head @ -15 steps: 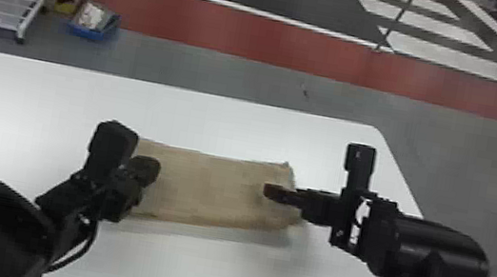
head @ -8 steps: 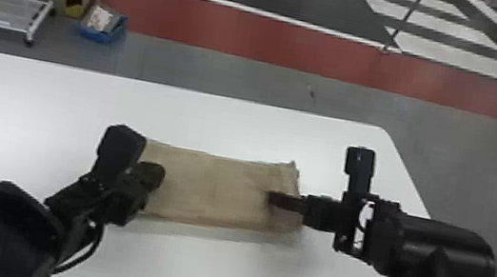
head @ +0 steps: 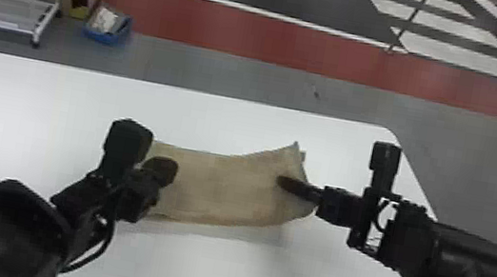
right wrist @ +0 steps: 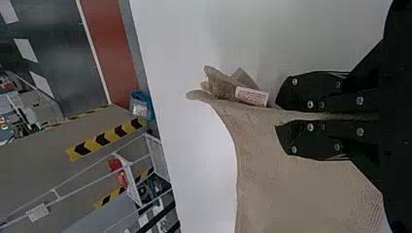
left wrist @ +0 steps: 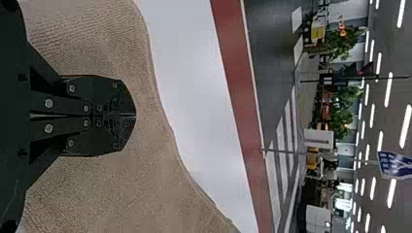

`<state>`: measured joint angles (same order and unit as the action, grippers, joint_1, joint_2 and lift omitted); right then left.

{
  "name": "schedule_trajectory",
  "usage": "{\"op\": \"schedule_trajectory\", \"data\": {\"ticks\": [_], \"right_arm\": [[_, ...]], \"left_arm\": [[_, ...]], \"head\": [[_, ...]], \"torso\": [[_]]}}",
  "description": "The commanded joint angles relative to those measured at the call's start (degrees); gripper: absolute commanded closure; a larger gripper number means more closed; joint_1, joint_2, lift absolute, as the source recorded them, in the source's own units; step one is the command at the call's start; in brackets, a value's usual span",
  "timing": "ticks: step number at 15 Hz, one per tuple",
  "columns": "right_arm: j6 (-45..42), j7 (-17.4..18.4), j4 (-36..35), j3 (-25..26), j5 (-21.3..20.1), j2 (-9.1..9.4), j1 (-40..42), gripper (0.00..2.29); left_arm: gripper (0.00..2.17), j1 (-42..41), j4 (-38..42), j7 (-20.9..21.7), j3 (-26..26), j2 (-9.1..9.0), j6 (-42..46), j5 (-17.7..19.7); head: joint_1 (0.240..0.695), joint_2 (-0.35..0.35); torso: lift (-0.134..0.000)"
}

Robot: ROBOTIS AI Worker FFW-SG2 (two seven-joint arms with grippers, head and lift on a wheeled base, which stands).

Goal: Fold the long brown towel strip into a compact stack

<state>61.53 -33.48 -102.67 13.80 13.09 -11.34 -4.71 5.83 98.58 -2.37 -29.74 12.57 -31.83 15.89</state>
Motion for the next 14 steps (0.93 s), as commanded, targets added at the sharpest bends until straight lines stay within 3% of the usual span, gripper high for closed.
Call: {"op": "schedule_trajectory", "data": {"ticks": [1,4,8,10,14], "right_arm": [[0.0,0.0,-0.2,1.9,0.6,0.0,0.1,1.66],[-0.2,0.0,-0.2,3.3,1.0,-0.53,0.3,1.66],[1.7,-0.2,-1.0,5.0,3.6,-0.79,0.5,1.66],[4.7,0.0,-4.0,5.0,4.2,-0.79,0.6,1.66],[10.7,1.1,-10.6,4.7,7.7,-0.27,0.7,1.66]], "left_arm": [[1.82,-0.6,4.1,-0.1,0.4,0.27,0.1,1.2],[1.82,-0.9,5.0,0.2,1.4,0.97,-0.5,2.2],[1.82,-0.6,1.4,1.2,0.3,0.88,-0.3,-0.6],[1.82,0.0,-0.8,2.5,-0.7,0.44,-0.3,-2.9],[1.82,0.3,-1.4,2.8,-1.3,0.35,-0.5,-3.4]], "head": [[0.695,-0.257],[0.695,-0.283],[0.695,-0.291],[0.695,-0.292],[0.695,-0.284]], "torso": [[-0.125],[-0.125],[-0.125],[-0.125],[-0.125]]}}
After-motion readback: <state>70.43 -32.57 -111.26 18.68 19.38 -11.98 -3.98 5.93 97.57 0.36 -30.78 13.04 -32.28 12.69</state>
